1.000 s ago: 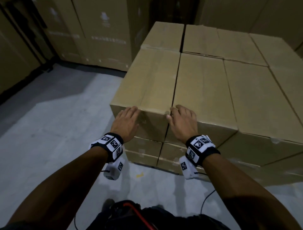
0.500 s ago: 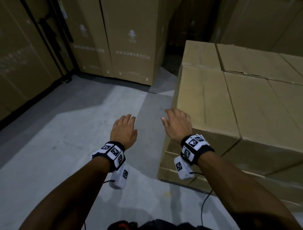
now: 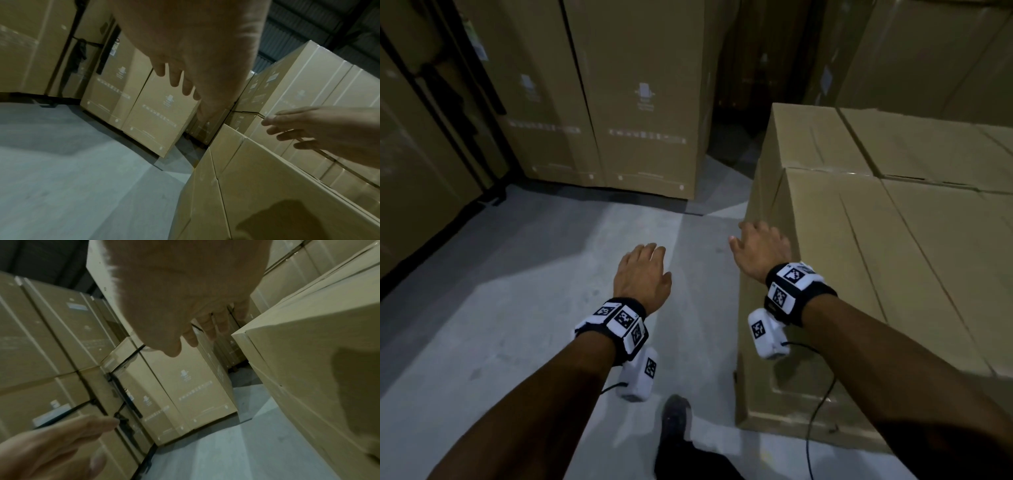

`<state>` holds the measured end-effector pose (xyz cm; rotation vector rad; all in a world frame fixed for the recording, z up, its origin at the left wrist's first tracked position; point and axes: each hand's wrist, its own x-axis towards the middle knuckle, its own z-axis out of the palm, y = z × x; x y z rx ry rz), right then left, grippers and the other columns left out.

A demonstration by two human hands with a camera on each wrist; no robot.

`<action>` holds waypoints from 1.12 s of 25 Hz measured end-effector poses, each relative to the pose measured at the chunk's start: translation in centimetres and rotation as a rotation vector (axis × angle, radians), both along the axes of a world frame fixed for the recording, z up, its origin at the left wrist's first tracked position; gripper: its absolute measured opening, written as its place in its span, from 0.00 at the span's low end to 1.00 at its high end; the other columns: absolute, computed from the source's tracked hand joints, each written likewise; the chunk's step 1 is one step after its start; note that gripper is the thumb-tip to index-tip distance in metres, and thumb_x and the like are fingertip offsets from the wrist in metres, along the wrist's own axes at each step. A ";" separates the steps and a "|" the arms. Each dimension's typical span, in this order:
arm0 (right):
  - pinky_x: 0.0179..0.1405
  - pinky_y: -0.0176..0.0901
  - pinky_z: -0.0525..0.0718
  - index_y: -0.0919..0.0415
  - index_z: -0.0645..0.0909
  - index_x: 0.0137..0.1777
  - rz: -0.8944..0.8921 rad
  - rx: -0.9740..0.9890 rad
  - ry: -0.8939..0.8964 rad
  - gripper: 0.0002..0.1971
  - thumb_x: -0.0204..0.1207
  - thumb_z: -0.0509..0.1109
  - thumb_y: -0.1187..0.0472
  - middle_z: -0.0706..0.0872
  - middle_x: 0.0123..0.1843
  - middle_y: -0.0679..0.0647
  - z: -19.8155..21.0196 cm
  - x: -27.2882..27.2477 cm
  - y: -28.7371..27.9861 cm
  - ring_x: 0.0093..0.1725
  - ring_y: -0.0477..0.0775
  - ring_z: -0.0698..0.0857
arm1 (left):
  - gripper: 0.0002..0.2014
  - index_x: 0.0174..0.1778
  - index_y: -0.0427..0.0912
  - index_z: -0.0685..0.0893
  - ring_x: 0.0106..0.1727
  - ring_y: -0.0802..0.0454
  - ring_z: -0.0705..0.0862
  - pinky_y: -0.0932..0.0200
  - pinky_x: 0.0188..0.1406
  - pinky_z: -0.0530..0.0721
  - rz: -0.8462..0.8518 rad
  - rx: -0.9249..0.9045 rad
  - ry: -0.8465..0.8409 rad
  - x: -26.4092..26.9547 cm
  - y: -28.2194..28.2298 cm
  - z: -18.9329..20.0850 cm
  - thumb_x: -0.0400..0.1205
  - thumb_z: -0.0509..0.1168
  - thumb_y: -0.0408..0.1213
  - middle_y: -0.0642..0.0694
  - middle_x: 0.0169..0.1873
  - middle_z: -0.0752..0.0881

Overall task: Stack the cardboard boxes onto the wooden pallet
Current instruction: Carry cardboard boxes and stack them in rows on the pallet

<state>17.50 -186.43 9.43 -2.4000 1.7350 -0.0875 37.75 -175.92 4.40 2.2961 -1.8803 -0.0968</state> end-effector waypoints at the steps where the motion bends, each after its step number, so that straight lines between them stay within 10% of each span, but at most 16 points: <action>1: 0.71 0.60 0.70 0.55 0.69 0.80 -0.024 0.007 -0.011 0.26 0.88 0.53 0.43 0.73 0.78 0.60 0.0 1.3 -2.8 0.75 0.65 0.73 | 0.27 0.81 0.39 0.68 0.81 0.41 0.66 0.47 0.81 0.62 -0.014 -0.012 0.000 1.3 -2.5 0.1 0.86 0.60 0.45 0.40 0.81 0.68; 11: 0.70 0.61 0.73 0.58 0.71 0.77 -0.294 0.009 0.018 0.27 0.87 0.53 0.41 0.75 0.75 0.63 2.1 5.8 -23.4 0.72 0.67 0.74 | 0.24 0.75 0.39 0.73 0.72 0.40 0.74 0.48 0.72 0.70 -0.186 -0.027 -0.019 8.8 -28.0 4.8 0.85 0.59 0.46 0.39 0.73 0.77; 28: 0.74 0.60 0.72 0.52 0.69 0.80 -1.071 -0.023 -0.046 0.29 0.84 0.56 0.38 0.74 0.78 0.59 0.7 4.5 -41.4 0.74 0.65 0.74 | 0.24 0.77 0.40 0.72 0.78 0.41 0.68 0.48 0.78 0.65 -0.981 -0.023 -0.018 2.4 -67.6 7.3 0.87 0.58 0.47 0.40 0.77 0.73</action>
